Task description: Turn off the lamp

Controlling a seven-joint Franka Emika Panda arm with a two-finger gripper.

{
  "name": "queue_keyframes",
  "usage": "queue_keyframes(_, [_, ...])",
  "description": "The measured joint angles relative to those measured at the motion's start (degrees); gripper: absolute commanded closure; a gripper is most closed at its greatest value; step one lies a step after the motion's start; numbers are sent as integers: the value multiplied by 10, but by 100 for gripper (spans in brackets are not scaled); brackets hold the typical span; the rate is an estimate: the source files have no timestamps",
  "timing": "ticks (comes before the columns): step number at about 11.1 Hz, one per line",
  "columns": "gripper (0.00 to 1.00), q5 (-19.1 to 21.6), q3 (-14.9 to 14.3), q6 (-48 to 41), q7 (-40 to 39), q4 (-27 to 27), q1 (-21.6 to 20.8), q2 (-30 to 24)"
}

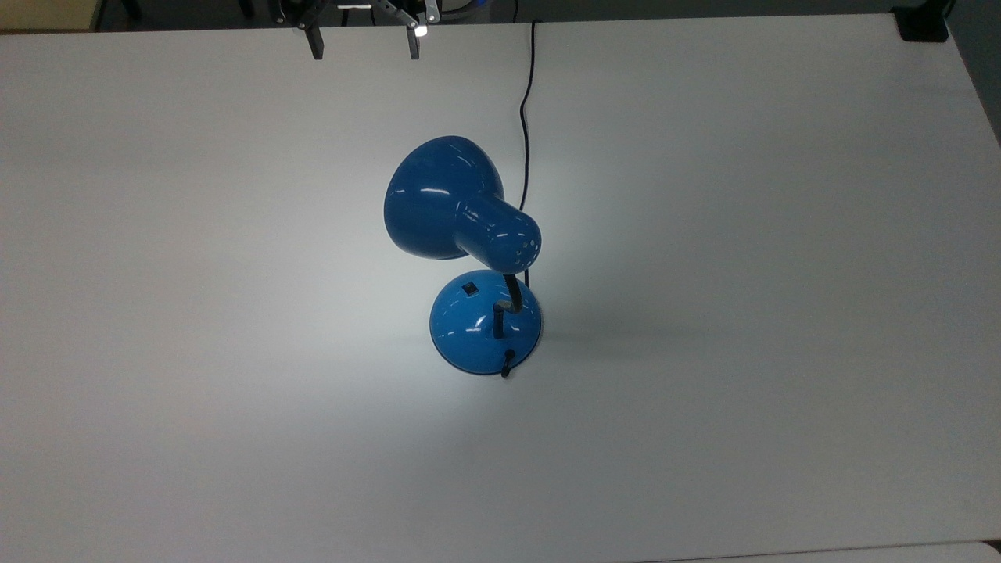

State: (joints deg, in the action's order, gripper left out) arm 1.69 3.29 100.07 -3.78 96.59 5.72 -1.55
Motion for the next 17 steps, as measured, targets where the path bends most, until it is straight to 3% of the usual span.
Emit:
queue_keyframes(10, [0,0,2,0,-2,0,0,2])
queue_keyframes(13, [0,-20,2,0,-124,10,0,8])
queue_keyframes(15, [0,-46,2,0,-164,18,-1,27])
queue_keyframes(16, [19,-51,4,0,-166,18,-2,41])
queue_keyframes(17, [51,-51,6,0,-168,19,-7,57])
